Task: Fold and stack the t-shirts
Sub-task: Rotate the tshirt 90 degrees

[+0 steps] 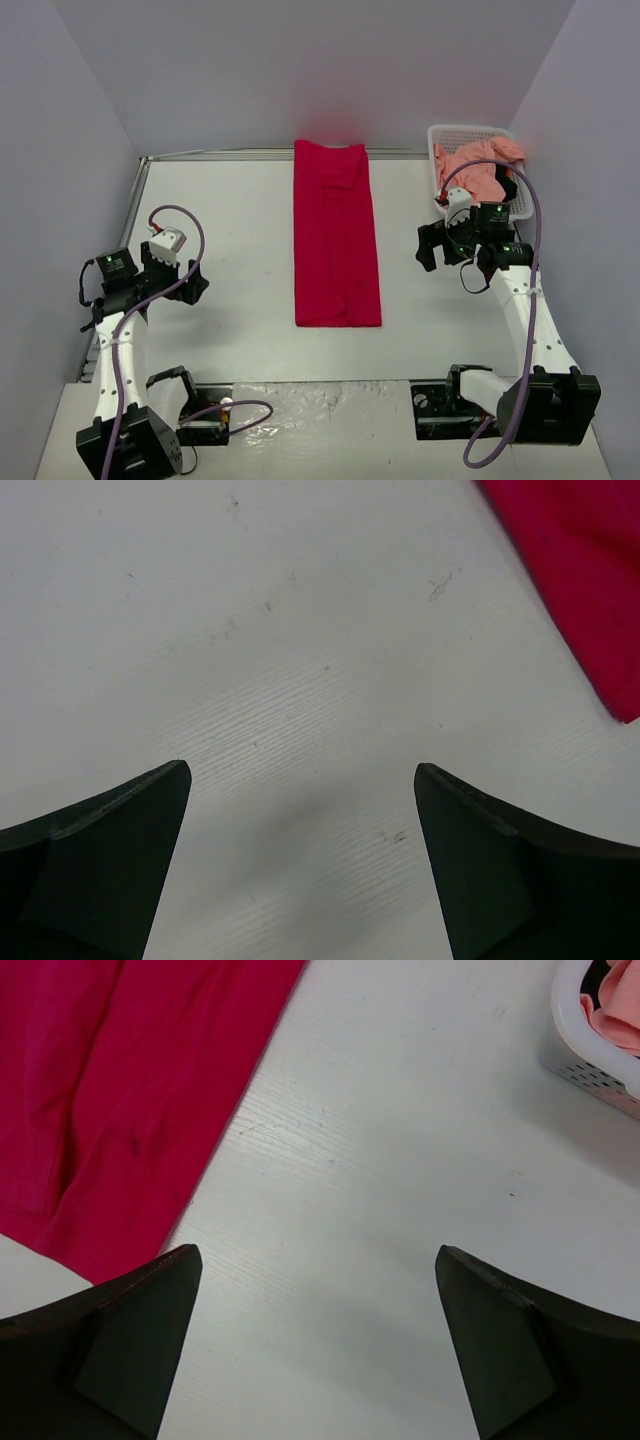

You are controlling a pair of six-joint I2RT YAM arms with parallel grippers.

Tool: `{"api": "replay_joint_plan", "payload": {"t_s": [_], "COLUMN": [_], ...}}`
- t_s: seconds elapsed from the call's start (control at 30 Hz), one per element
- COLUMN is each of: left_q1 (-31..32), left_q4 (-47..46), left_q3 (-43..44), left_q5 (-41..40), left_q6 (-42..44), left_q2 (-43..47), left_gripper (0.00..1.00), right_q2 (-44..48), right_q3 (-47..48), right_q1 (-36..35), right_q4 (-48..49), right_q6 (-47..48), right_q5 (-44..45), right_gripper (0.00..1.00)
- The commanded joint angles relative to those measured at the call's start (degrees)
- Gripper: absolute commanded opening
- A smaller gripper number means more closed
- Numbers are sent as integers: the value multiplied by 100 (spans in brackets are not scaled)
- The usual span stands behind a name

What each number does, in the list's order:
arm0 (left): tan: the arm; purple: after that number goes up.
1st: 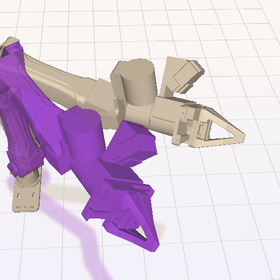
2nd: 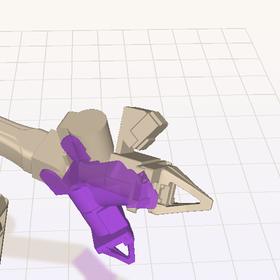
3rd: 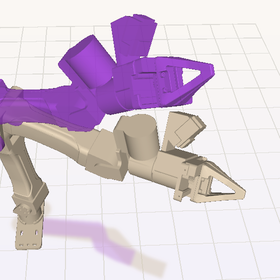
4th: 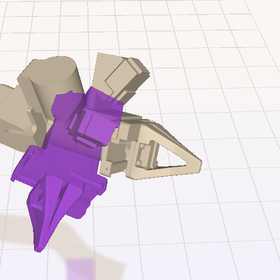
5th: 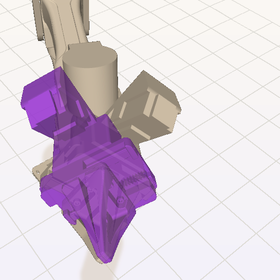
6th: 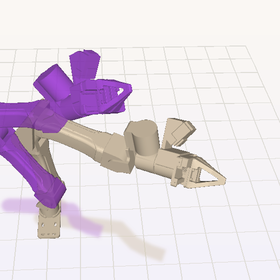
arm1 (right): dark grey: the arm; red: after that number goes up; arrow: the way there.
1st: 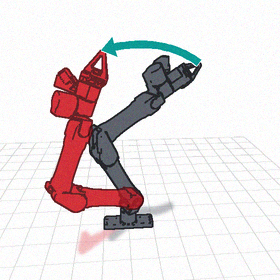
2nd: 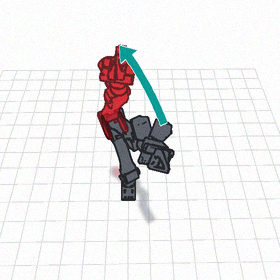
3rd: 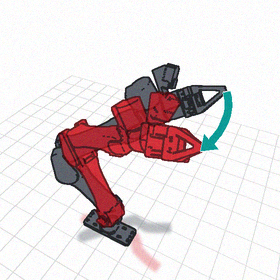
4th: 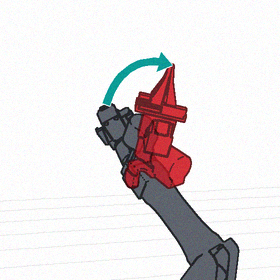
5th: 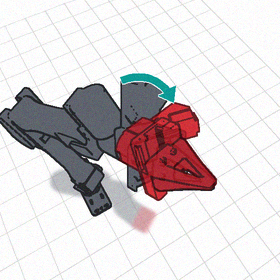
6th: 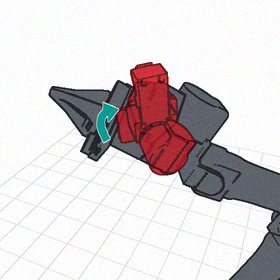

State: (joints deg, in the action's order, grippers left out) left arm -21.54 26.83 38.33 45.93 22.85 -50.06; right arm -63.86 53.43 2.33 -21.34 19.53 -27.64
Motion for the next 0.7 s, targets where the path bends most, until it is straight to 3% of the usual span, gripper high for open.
{"api": "replay_joint_plan", "payload": {"t_s": [0.0, 0.67], "left_q1": [-43, -43], "left_q4": [50, 86], "left_q3": [201, 184], "left_q5": [-40, -32], "left_q6": [35, 123], "left_q2": [-82, -12], "left_gripper": [94, 94], "right_q2": [49, 66], "right_q3": [18, 18], "right_q1": [31, 48], "right_q4": [7, 7], "right_q6": [-11, -98], "right_q5": [74, 285], "right_gripper": [100, 100]}}
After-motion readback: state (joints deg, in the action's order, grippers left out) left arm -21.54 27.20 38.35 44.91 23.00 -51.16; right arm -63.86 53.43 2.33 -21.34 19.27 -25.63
